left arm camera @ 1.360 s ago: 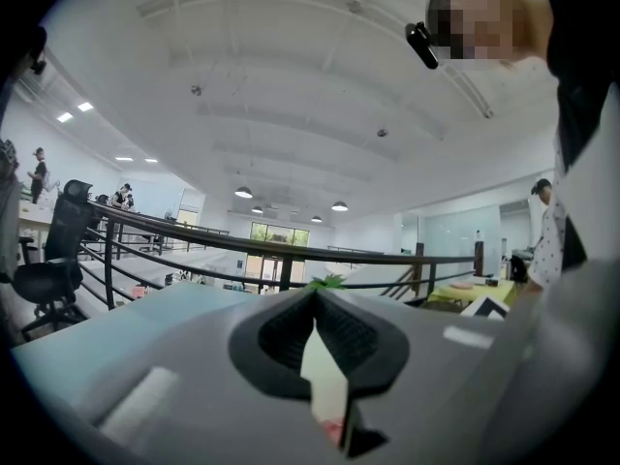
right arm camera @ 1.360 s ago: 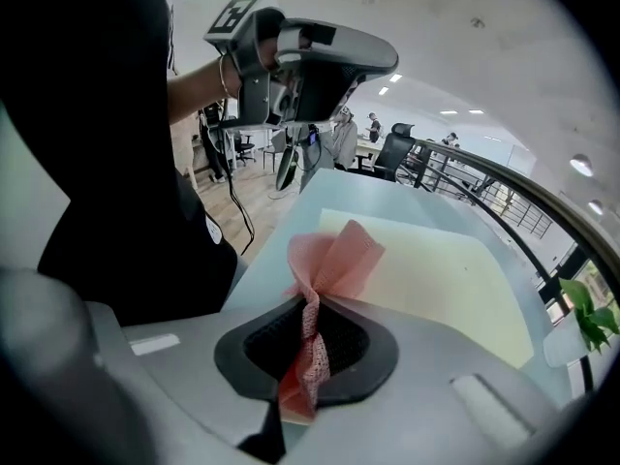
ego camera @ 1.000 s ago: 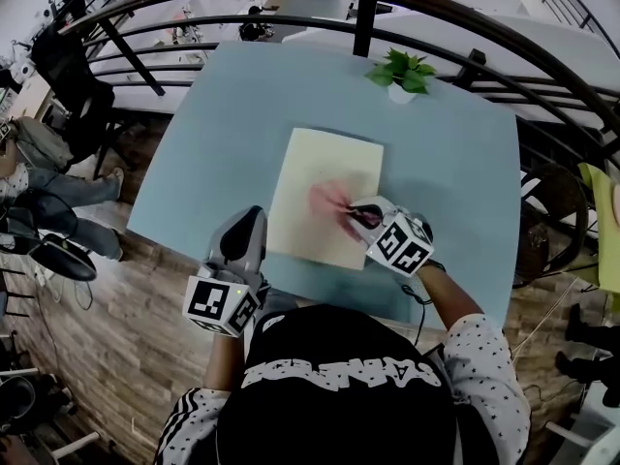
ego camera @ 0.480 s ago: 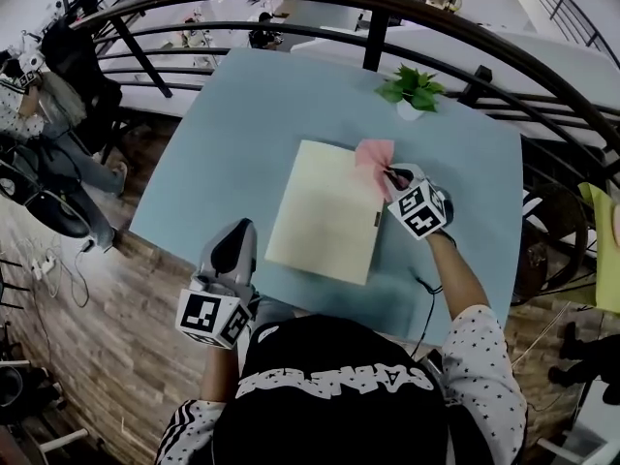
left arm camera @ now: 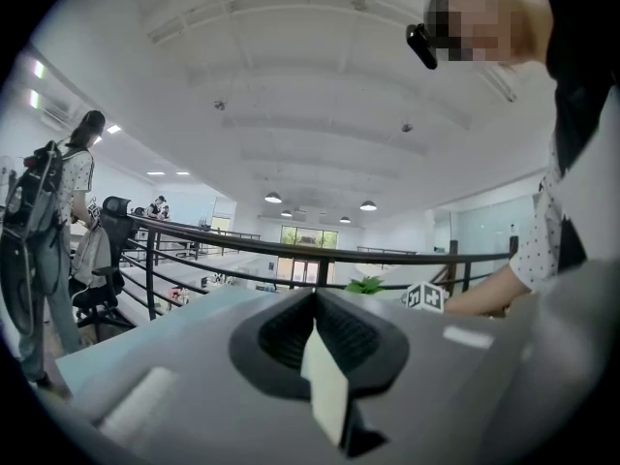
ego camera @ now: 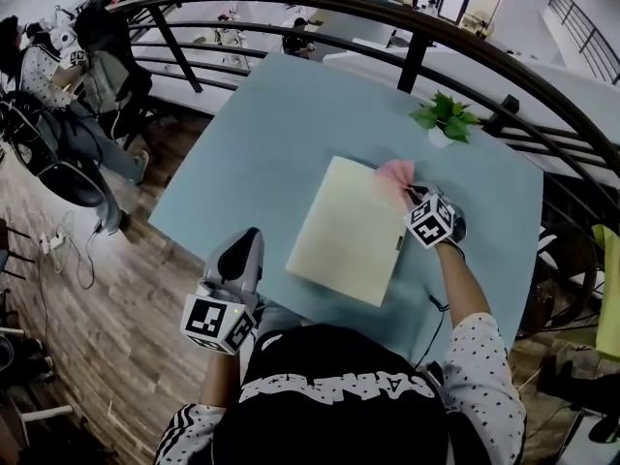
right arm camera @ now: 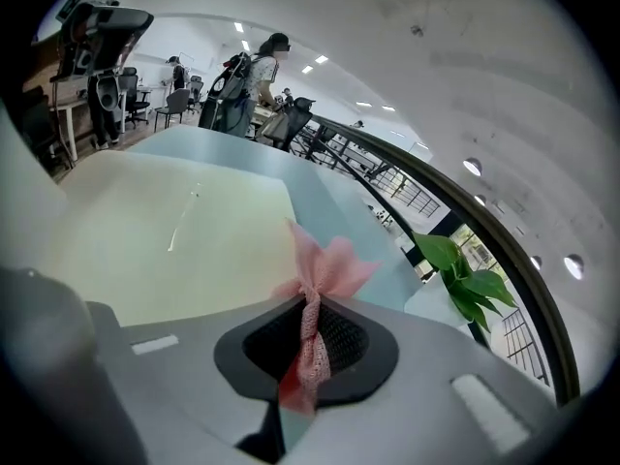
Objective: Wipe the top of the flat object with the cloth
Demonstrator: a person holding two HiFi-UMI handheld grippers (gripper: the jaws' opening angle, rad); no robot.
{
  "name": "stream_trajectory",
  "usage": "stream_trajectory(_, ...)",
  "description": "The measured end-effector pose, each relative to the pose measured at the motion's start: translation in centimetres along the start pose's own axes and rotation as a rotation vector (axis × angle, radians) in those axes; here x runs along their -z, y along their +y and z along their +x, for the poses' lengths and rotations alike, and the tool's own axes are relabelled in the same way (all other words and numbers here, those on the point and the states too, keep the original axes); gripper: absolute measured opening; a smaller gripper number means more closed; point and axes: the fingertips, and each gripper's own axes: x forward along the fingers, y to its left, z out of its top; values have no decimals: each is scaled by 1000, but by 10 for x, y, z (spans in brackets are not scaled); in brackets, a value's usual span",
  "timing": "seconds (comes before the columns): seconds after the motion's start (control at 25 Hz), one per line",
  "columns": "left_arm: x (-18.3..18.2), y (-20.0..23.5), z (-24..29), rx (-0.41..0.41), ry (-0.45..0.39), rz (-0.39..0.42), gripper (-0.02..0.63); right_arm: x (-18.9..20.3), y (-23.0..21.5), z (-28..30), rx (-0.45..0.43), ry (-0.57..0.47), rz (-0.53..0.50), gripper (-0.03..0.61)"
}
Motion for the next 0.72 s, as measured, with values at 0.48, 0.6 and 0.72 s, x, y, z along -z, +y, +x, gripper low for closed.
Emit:
stream_trajectory(0.48,-6,5,3,36,-3,0,0,-10,22,-15,-9,12,-94,18)
stream_trajectory(0.6,-7,3,3,46,-3,-3,0,-12,30,-18,-16,4,-103,17)
stream_trajectory(0.72,-5,2,5,49,-3,-1,0,-15,36,-17,-25,-12,-111,17)
